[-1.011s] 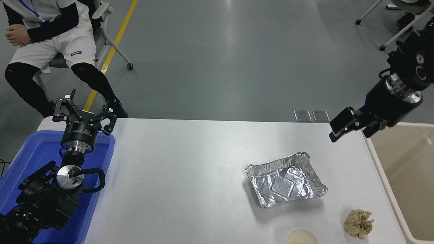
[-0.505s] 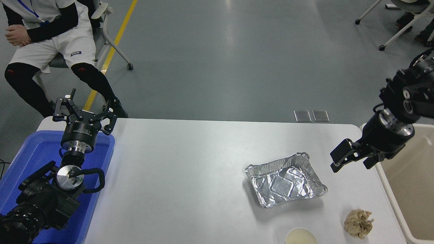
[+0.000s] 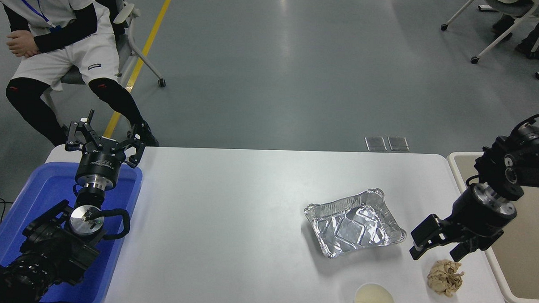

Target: Pick up paper cup place in dustbin

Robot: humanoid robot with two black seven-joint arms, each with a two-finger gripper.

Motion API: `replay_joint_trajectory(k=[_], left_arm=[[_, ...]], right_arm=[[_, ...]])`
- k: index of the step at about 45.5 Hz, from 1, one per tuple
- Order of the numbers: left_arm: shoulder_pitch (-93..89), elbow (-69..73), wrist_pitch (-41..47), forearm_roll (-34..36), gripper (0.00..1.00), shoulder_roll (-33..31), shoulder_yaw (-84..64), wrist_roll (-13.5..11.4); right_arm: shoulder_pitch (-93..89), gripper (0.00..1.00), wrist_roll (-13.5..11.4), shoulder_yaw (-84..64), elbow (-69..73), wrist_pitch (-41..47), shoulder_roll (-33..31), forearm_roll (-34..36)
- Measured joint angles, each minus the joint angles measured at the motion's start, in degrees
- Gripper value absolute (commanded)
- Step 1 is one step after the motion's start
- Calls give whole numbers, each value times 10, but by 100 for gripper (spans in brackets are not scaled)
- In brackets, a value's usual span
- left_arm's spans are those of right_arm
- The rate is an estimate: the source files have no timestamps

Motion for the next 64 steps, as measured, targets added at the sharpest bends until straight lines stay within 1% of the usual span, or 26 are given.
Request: replay_joint_trajectory(k=[5,11,24,33,38,43,44,47,48,51,52,54,58,62,64], left_arm=[[0,0,0,0,99,0,0,0],[0,0,0,0,99,0,0,0],[0,0,0,0,99,0,0,0],[0,0,0,0,99,0,0,0],[0,0,0,0,99,0,0,0],[0,0,0,0,99,0,0,0],[0,0,0,0,99,0,0,0],[0,0,0,0,99,0,0,0],[0,0,0,0,99,0,0,0],[0,0,0,0,99,0,0,0],[0,0,0,0,99,0,0,0],[0,0,0,0,99,0,0,0],[0,0,0,0,99,0,0,0],[0,0,0,0,99,0,0,0],[0,0,0,0,99,0,0,0]], right_arm=[[-14,100,0,30,4,0,-3,18],[-29,100,0,60,-4,0,-15,61],[-46,100,1,81,-32,0,-28,130],[-52,100,-2,65,-43,0,-26,146],[-53,100,-16,49,-42,0,-21,144],[-53,100,-51,39,-35,0,-16,135],[-53,100,-66,37,-33,0,-15,133],[-55,100,-85,36,-31,0,-9,131],[-56,100,-98,36,-30,0,-5,130],[-58,100,-124,37,-26,0,3,128],[-59,100,-137,41,-24,0,6,127],[-60,100,-152,50,-20,0,9,126],[-63,100,-193,76,-11,0,13,125],[-69,100,-224,97,-5,0,19,124],[-71,100,-233,104,-3,0,21,124]])
